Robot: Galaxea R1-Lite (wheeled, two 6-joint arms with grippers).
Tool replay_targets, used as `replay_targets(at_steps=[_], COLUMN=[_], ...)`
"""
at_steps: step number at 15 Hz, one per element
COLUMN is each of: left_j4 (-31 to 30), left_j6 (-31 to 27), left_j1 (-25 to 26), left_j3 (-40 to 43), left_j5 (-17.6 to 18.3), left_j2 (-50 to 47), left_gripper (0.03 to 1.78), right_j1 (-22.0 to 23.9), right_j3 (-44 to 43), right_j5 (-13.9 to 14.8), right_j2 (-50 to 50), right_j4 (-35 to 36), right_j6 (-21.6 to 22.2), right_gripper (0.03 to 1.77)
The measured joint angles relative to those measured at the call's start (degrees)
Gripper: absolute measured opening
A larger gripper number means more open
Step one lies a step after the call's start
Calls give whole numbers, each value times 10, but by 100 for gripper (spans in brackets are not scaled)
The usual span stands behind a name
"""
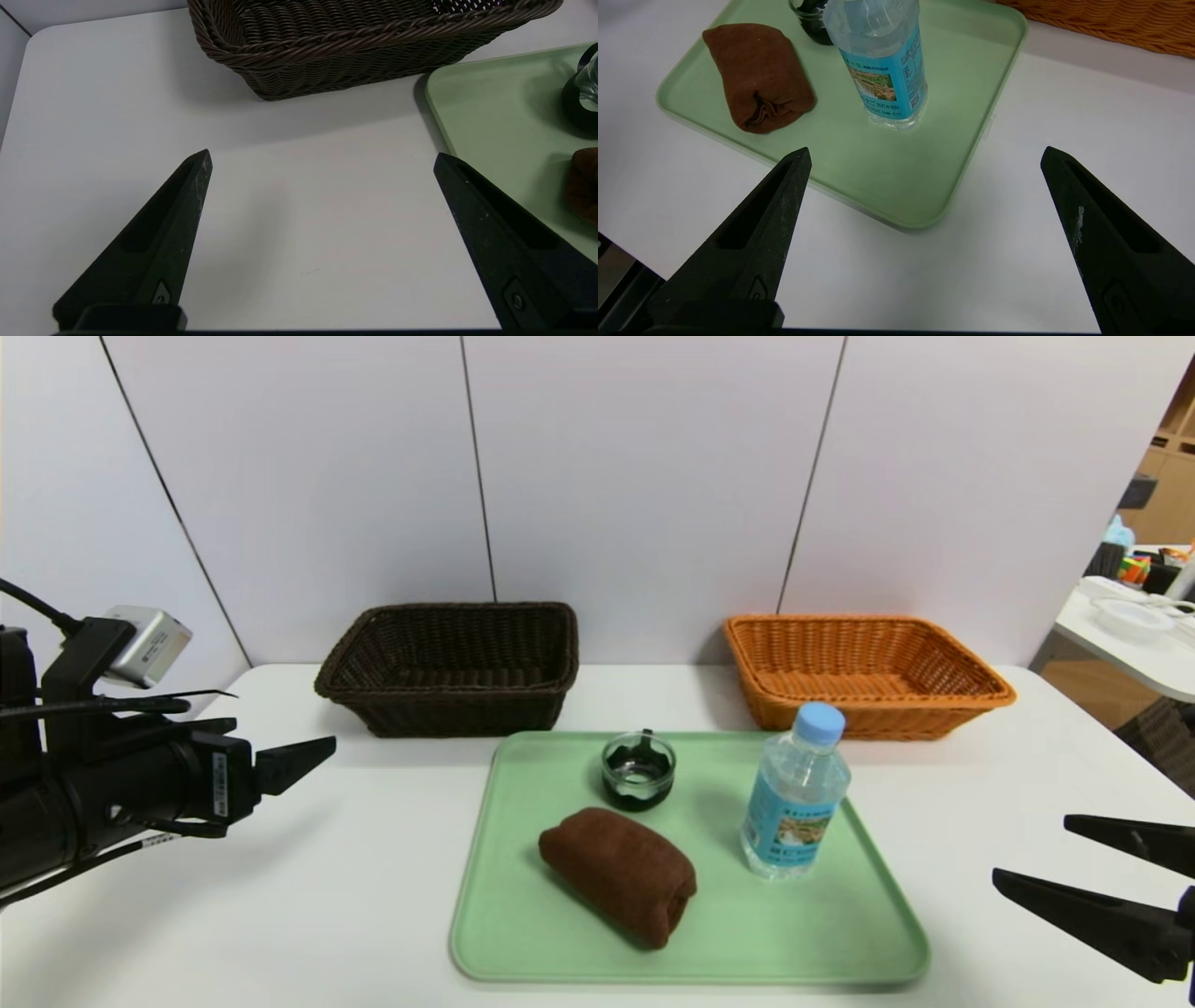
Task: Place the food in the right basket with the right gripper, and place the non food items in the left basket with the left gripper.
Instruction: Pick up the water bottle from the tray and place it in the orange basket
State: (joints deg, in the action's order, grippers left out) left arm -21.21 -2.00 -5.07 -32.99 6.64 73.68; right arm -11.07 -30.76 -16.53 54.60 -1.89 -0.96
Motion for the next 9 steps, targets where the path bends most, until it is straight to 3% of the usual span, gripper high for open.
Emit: replay_targets(at_steps=[5,9], left_j4=[0,2], left_j6=[-1,-1], left_j1=[-6,-7], left_j3=[-3,-12], left_j5=[32,34], left_j2=[-1,0], left_gripper=[169,169], right_j1=[-24,-26], right_j3=[-8,-44], right_j5=[1,11], right_j2=[34,67], right_j4=[1,1], right_j6=[3,3], right_gripper=[170,170])
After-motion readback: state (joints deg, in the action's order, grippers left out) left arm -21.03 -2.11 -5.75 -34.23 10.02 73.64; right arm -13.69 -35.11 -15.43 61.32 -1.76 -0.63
